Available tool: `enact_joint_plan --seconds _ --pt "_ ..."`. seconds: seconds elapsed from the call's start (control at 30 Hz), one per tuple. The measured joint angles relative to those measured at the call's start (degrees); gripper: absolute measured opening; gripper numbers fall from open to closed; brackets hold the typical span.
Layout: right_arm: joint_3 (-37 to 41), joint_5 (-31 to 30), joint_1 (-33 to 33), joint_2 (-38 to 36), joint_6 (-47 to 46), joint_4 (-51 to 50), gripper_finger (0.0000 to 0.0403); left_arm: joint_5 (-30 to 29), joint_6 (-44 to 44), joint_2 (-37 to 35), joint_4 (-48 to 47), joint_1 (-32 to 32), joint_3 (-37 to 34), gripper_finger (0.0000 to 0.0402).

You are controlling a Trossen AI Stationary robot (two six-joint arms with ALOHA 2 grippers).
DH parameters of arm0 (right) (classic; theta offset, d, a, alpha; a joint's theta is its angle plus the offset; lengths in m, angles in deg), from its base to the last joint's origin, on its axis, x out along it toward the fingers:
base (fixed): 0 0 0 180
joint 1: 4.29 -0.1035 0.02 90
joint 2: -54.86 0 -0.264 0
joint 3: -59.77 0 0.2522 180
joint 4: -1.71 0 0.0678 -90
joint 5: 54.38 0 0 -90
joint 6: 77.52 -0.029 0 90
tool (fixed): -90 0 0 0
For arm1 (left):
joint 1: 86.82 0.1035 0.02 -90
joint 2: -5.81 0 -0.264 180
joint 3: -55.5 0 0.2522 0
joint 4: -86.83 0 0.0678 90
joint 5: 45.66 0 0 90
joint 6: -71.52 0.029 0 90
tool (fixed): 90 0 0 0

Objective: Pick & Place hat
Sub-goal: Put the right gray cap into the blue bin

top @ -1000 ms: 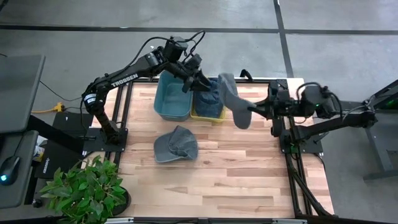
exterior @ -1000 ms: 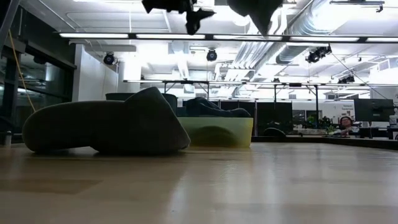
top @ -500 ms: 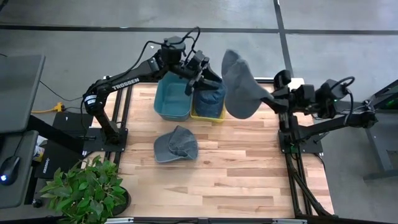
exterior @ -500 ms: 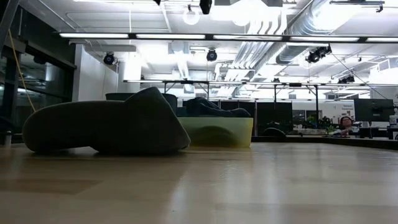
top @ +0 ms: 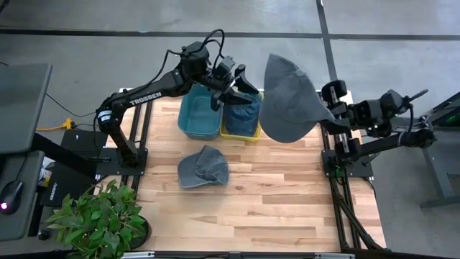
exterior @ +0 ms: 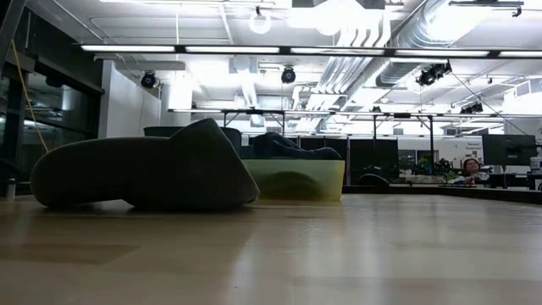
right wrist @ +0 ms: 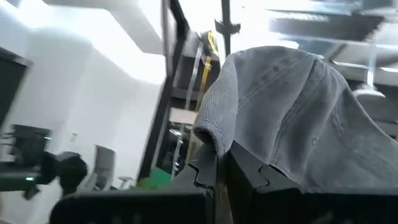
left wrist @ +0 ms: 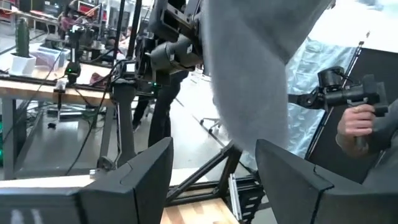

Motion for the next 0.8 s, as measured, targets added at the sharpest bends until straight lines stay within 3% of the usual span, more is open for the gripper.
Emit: enact_joint_plan --seconds 0.37,0.8 --pt "0.0 6.6 0.0 0.0 -6.2 0.3 0.0007 -0.6 -3.0 0.0 8.8 -0.3 0.0 0.0225" --pt "0.0 11.4 0.0 3.7 -12.7 1.3 0.0007 7.4 -3.9 0.0 8.9 0.4 1.2 0.0225"
